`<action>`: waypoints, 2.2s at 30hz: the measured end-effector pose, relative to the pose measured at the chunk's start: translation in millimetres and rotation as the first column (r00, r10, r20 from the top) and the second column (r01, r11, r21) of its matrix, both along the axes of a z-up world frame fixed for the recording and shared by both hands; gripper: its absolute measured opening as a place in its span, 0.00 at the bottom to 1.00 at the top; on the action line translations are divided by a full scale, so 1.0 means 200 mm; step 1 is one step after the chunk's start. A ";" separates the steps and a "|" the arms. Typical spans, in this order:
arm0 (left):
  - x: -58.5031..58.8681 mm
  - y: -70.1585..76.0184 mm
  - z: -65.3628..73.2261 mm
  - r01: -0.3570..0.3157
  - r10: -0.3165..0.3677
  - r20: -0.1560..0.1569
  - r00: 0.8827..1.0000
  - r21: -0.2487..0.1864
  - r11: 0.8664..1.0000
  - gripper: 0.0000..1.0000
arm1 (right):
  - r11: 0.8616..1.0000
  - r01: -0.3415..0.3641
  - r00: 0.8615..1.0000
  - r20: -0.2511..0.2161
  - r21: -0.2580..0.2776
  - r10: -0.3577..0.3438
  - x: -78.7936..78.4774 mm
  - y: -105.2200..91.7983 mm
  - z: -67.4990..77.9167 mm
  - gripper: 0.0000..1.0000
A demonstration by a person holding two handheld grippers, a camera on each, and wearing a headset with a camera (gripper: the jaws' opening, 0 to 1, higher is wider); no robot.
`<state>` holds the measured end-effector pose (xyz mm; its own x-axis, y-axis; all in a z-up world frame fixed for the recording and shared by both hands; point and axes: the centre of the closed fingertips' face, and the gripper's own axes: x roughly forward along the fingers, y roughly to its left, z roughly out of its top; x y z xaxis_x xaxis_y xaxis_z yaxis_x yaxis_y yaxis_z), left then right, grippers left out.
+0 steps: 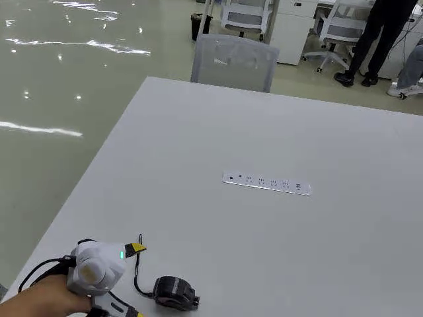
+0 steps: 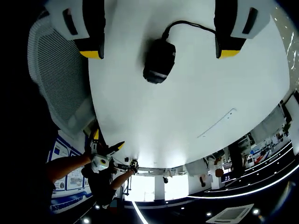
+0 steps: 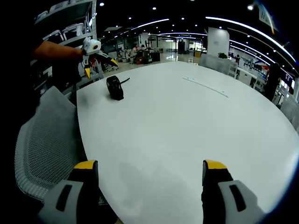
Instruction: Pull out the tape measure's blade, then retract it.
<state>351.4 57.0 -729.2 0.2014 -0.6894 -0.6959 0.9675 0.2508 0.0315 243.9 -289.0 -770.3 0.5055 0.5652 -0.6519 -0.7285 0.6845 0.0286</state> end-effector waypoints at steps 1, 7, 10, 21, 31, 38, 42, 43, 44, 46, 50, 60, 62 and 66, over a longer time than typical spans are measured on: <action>0.01 -0.01 -0.02 0.020 -0.020 -0.001 1.000 0.023 1.000 0.95 | 1.000 -0.015 1.000 0.021 0.002 0.014 0.02 0.02 0.00 0.94; 0.05 -0.10 -0.01 0.138 -0.139 0.014 0.990 0.076 0.987 0.88 | 0.998 -0.064 0.997 0.037 0.000 0.064 0.09 0.13 0.02 0.96; 0.06 -0.14 -0.02 0.180 -0.181 0.007 0.983 0.096 0.979 0.87 | 0.996 -0.084 0.996 0.033 0.019 0.083 0.12 0.20 0.03 0.95; 0.04 -0.22 -0.15 0.260 -0.257 -0.041 0.966 0.193 0.946 0.68 | 0.970 -0.243 0.968 0.062 0.027 0.241 0.23 0.55 0.06 0.91; 0.03 -0.24 -0.30 0.284 -0.279 -0.054 0.959 0.243 0.928 0.53 | 0.937 -0.347 0.936 0.068 0.036 0.344 0.31 0.80 0.05 0.86; -0.01 -0.23 -0.35 0.322 -0.319 -0.060 0.946 0.272 0.907 0.35 | 0.910 -0.414 0.909 0.071 0.020 0.411 0.35 0.98 0.03 0.80; 0.00 -0.22 -0.35 0.302 -0.295 -0.065 0.953 0.271 0.914 0.35 | 0.908 -0.419 0.907 0.061 0.031 0.416 0.38 1.08 0.01 0.75; 0.00 -0.22 -0.35 0.293 -0.285 -0.068 0.956 0.276 0.916 0.34 | 0.904 -0.426 0.904 0.054 0.030 0.424 0.39 1.11 -0.01 0.73; 0.00 -0.22 -0.35 0.291 -0.284 -0.068 0.957 0.279 0.915 0.34 | 0.899 -0.437 0.899 0.050 0.024 0.435 0.39 1.13 -0.02 0.72; 0.01 -0.22 -0.36 0.286 -0.277 -0.072 0.958 0.292 0.913 0.34 | 0.887 -0.462 0.886 0.035 -0.002 0.462 0.39 1.16 -0.06 0.68; 0.01 -0.21 -0.36 0.282 -0.271 -0.078 0.959 0.296 0.913 0.34 | 0.878 -0.479 0.878 0.003 -0.017 0.479 0.40 1.21 -0.11 0.67; 0.01 -0.21 -0.36 0.274 -0.261 -0.083 0.962 0.275 0.922 0.34 | 0.858 -0.512 0.859 -0.048 -0.047 0.510 0.46 1.32 -0.22 0.48; 0.01 -0.21 -0.36 0.273 -0.259 -0.086 0.962 0.268 0.924 0.34 | 0.856 -0.515 0.857 -0.057 -0.045 0.512 0.46 1.35 -0.24 0.46; 0.01 -0.22 -0.36 0.274 -0.260 -0.087 0.962 0.263 0.925 0.34 | 0.849 -0.526 0.850 -0.059 -0.055 0.523 0.48 1.40 -0.25 0.43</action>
